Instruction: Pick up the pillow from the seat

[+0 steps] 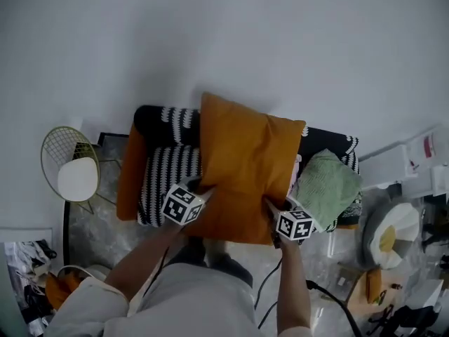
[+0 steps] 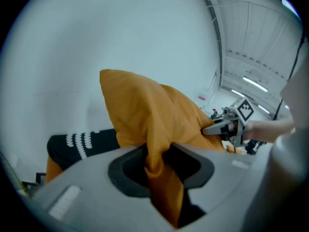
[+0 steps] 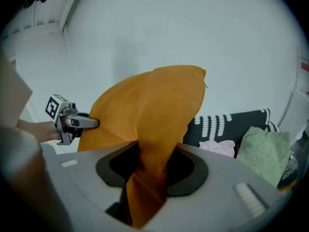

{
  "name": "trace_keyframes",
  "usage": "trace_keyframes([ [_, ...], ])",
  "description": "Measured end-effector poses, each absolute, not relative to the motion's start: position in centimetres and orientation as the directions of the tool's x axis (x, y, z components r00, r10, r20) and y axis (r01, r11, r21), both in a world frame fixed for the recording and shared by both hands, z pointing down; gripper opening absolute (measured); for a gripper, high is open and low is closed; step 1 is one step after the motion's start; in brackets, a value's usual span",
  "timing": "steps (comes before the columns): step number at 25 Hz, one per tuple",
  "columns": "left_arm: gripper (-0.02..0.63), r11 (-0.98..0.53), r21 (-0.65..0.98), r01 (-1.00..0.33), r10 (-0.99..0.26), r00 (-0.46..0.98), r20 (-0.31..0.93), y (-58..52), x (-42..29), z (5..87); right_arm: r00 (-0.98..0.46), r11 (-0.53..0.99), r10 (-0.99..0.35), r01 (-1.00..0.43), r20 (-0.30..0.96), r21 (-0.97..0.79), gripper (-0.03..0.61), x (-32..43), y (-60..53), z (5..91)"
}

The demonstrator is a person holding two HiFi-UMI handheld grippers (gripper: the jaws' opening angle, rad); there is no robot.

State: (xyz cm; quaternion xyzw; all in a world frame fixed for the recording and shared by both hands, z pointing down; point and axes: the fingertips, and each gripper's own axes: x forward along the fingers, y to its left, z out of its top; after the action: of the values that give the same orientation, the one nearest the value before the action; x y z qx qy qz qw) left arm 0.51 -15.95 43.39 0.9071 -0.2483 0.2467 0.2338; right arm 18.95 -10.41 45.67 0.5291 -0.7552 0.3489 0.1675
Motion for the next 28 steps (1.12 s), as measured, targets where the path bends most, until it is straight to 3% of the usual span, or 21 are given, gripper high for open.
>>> trace_keyframes([
  [11, 0.124, -0.783, 0.184, -0.594, -0.471, 0.759, 0.449, -6.7, 3.0, 33.0, -0.410, 0.310, -0.771, -0.910, 0.487, -0.275, 0.169, 21.8, -2.1, 35.2],
  [28, 0.126, -0.736, 0.054, -0.675, -0.637, 0.717, 0.282, 9.3, 6.2, 25.0, -0.496, 0.455, -0.803, -0.868, 0.331, -0.198, 0.172, 25.4, 12.2, 27.5],
])
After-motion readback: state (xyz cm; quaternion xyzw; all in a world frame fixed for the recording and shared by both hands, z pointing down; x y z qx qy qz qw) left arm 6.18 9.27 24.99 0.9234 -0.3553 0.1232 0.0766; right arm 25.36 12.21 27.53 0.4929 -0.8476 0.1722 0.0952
